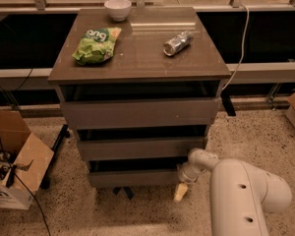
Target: Open bottom drawer
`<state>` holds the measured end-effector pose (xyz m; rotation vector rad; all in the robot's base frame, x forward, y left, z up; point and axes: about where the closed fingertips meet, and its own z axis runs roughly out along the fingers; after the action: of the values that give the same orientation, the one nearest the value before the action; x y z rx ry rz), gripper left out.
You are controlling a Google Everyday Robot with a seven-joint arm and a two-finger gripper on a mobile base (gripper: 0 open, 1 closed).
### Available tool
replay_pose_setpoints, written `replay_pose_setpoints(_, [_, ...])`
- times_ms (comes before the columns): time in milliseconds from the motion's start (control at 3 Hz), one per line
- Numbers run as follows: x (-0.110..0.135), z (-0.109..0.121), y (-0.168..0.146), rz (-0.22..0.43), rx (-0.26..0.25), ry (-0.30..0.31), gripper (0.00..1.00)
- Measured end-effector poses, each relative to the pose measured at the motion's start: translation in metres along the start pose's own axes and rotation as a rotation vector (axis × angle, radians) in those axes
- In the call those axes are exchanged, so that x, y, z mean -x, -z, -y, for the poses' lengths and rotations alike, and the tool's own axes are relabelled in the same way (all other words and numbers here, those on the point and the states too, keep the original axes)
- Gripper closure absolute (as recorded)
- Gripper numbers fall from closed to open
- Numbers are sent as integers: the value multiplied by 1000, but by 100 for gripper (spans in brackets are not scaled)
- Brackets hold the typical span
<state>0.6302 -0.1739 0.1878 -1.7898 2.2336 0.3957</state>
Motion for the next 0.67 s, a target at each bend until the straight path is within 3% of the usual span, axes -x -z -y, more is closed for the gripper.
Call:
replay_pose_setpoints(333, [1, -16, -14, 4, 69, 25, 17])
replay_pose_setpoints(667, [1, -17, -12, 5, 72, 24, 41])
